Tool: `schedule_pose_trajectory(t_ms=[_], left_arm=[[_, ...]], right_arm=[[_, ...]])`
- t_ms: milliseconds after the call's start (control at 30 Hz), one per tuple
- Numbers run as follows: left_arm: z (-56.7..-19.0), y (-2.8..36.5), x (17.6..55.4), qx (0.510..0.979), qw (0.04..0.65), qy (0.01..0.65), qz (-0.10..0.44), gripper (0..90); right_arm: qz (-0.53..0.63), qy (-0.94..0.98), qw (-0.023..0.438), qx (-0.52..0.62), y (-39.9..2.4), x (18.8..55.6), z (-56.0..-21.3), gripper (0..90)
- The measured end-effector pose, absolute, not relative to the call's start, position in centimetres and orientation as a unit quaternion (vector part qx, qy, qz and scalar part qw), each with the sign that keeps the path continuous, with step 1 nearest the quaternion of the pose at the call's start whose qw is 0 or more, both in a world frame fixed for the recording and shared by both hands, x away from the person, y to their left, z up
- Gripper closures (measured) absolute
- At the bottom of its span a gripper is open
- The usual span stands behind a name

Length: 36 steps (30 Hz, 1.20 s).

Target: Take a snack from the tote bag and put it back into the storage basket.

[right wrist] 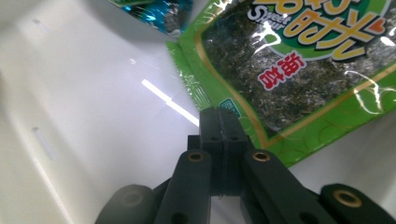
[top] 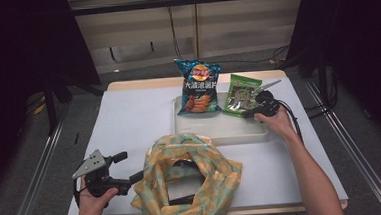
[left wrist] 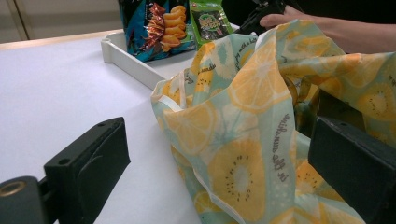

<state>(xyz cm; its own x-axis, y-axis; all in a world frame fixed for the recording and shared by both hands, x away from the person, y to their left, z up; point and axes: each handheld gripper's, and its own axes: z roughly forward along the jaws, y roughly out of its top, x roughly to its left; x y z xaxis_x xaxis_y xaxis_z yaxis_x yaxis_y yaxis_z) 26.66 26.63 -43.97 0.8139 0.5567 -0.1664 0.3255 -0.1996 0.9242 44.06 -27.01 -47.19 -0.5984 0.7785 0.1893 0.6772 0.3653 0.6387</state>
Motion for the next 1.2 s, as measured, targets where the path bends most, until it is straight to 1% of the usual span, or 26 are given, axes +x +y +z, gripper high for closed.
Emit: schedule_pose_trajectory(t_ms=[67,133,200,467,733,767,867,900,1067,1200], left_arm=[[-43.9,26.6,26.6,0.768,0.561,0.29,0.106,4.9],[-43.9,26.7,26.6,0.767,0.567,0.284,0.102,4.9],[-43.9,26.8,26.6,0.766,0.566,0.286,0.104,4.9],[-43.9,26.7,26.6,0.768,0.565,0.284,0.102,4.9],[-44.0,26.6,26.6,0.767,0.565,0.286,0.1,5.0],[-44.0,26.6,26.6,0.768,0.565,0.286,0.101,5.0],[-44.0,26.7,26.6,0.767,0.566,0.286,0.1,5.0],[-44.0,26.7,26.6,0.767,0.565,0.287,0.101,5.0],[-43.9,26.7,26.6,0.767,0.565,0.286,0.102,5.0],[-44.0,26.6,26.6,0.768,0.565,0.286,0.1,5.0]], right_arm=[[0.337,0.824,0.075,0.448,-26.8,44.6,-47.0,90.0],[0.331,0.826,0.066,0.451,-26.6,45.2,-47.1,90.0],[0.33,0.826,0.072,0.451,-26.7,45.6,-47.2,90.0],[0.319,0.818,0.069,0.474,-26.6,46.6,-47.3,90.0],[0.318,0.81,0.079,0.485,-26.3,47.4,-47.3,90.0],[0.312,0.806,0.094,0.494,-26.3,47.6,-47.3,90.0],[0.311,0.804,0.095,0.498,-26.3,47.7,-47.3,87.9],[0.308,0.803,0.102,0.5,-26.3,47.8,-47.3,87.3],[0.316,0.803,0.1,0.495,-26.3,47.9,-47.3,82.7],[0.322,0.802,0.098,0.493,-26.4,47.5,-47.1,81.9]])
